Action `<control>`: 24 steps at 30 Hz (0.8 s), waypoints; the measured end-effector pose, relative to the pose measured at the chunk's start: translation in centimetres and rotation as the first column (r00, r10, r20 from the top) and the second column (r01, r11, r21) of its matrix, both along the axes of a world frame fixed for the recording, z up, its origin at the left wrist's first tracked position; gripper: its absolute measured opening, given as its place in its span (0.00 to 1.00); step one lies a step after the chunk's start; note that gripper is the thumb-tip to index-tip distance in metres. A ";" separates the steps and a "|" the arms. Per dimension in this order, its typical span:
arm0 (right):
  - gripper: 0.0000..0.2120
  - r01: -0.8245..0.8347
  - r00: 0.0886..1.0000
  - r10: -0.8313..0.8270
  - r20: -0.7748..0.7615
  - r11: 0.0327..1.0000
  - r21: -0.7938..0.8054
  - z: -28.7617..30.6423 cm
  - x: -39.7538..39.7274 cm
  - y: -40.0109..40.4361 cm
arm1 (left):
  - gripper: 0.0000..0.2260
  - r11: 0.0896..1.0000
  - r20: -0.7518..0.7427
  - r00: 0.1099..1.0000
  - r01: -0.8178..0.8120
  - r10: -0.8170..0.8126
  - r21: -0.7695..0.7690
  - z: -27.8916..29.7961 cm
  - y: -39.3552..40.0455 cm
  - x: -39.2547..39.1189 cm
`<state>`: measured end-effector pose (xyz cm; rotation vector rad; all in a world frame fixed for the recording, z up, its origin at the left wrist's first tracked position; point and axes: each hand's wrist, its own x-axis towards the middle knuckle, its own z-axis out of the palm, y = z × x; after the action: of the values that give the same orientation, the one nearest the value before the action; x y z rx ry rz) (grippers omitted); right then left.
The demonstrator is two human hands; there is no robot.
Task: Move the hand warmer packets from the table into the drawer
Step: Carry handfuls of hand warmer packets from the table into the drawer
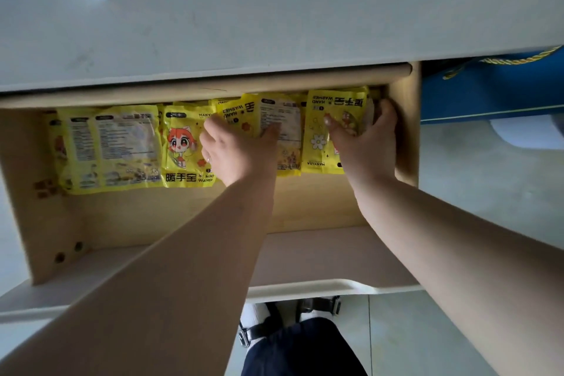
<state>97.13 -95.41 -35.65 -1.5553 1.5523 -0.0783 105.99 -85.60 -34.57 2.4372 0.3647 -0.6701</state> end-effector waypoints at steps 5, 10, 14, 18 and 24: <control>0.36 -0.046 0.999 0.046 0.004 0.999 0.012 4.4 -2.3 2.0 | 0.40 0.992 0.012 0.999 -0.049 0.050 -0.117 0.8 1.2 0.0; 0.16 0.348 0.913 -0.409 0.002 0.778 0.523 5.9 -4.8 5.5 | 0.28 0.892 -0.187 0.897 -0.428 0.400 -0.146 2.3 4.4 -3.4; 0.07 0.437 0.739 -0.671 -0.062 0.408 0.802 4.7 -3.8 5.9 | 0.27 0.472 -0.768 0.381 -0.874 0.514 -0.118 3.4 4.8 -6.0; 0.09 0.341 0.736 -0.675 0.042 0.423 0.840 2.8 -2.2 4.5 | 0.30 0.433 -0.843 0.426 -0.861 0.329 -0.266 3.0 3.3 -5.3; 0.18 0.305 0.781 -0.619 0.083 0.493 0.815 2.4 -2.7 4.6 | 0.22 0.518 -0.839 0.496 -0.790 0.225 -0.328 2.1 3.0 -4.2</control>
<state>94.47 -90.81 -33.26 -0.3522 1.3772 -0.0060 101.78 -82.60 -32.44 1.0864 0.9802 -1.1698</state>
